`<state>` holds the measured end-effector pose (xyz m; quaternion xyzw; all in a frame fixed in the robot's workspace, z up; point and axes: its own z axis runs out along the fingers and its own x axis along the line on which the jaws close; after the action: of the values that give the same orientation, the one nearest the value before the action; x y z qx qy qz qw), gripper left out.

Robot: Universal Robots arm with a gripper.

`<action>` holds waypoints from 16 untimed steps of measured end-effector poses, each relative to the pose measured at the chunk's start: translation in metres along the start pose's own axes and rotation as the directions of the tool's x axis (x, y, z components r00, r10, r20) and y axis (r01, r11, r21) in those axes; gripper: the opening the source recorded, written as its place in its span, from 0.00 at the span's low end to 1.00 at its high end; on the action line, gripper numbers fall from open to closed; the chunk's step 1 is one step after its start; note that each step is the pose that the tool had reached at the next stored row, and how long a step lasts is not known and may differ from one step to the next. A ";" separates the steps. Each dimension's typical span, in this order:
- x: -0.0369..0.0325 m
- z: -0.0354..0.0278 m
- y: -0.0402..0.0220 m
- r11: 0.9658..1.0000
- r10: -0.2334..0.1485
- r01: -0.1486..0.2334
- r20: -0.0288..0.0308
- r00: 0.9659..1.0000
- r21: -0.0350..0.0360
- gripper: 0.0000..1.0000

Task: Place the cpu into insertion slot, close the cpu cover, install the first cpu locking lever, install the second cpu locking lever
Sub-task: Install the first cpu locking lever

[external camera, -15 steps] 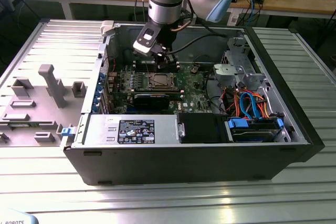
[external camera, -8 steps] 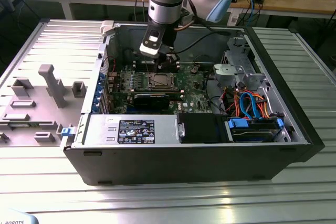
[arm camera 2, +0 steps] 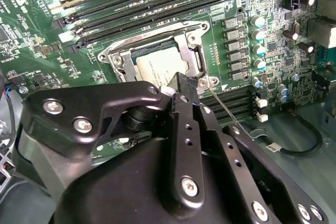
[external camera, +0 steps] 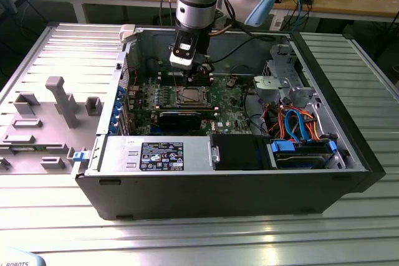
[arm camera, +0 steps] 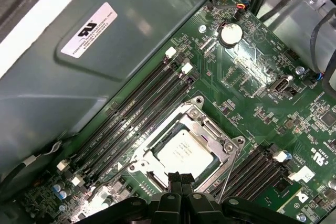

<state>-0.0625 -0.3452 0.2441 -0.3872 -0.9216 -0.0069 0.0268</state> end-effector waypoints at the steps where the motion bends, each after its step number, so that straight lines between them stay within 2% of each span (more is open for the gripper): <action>1: 0.0000 0.0000 0.0000 1.000 0.000 0.000 0.000 1.000 0.000 0.11; 12: 0.0000 0.0000 0.0001 1.000 -0.004 0.004 0.000 1.000 0.000 0.11; 16: 0.0001 0.0000 0.0001 0.999 -0.042 0.042 0.000 0.999 0.002 0.11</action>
<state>-0.0625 -0.3450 0.2441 -0.3677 -0.9295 -0.0063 0.0269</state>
